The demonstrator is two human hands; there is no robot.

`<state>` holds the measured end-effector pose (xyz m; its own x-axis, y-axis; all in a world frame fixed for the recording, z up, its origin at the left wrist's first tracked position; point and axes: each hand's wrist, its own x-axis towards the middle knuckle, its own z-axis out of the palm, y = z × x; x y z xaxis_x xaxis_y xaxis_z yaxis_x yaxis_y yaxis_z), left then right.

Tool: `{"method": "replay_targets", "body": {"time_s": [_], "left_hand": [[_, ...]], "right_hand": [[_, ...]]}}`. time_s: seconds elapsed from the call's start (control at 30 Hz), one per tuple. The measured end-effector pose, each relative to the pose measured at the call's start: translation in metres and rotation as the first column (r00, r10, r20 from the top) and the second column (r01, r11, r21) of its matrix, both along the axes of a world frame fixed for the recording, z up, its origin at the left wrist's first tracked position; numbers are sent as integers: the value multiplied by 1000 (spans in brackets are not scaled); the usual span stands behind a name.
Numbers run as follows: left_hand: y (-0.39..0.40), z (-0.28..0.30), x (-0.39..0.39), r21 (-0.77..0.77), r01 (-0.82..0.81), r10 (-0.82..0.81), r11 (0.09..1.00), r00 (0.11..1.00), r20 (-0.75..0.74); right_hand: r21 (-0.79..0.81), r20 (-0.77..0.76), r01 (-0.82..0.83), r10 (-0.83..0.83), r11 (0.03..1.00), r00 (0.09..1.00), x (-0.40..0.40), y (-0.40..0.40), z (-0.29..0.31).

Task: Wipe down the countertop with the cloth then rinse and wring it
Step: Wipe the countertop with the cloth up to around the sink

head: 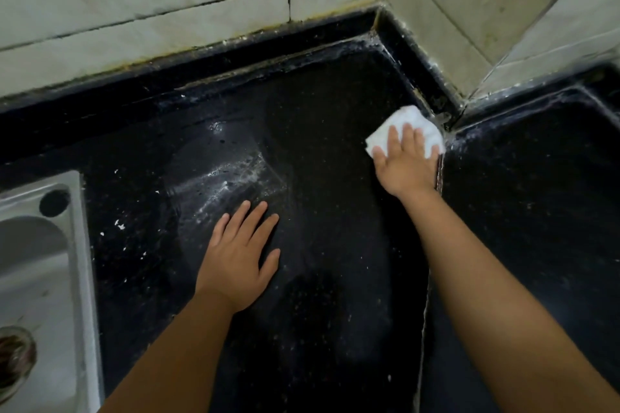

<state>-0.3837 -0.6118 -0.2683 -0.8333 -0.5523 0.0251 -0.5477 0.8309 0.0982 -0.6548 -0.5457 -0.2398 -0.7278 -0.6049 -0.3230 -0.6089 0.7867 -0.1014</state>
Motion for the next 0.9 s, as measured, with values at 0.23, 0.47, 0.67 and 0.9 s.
{"method": "replay_targets", "body": {"time_s": [0.23, 0.47, 0.67, 0.9], "left_hand": [[-1, 5, 0, 69, -7, 6, 998, 1000, 12], [0, 6, 0, 68, -9, 7, 998, 999, 35], [1, 2, 1, 55, -17, 16, 998, 999, 29], [3, 3, 0, 145, -45, 40, 988, 998, 38]], "right_hand": [[-86, 43, -350, 355, 933, 934, 68, -25, 0], [-61, -54, 113, -116, 992, 992, 36, 103, -2], [-21, 15, 366, -365, 930, 931, -52, 86, 9], [-56, 37, 61, -59, 997, 998, 6, 57, 4]]}}
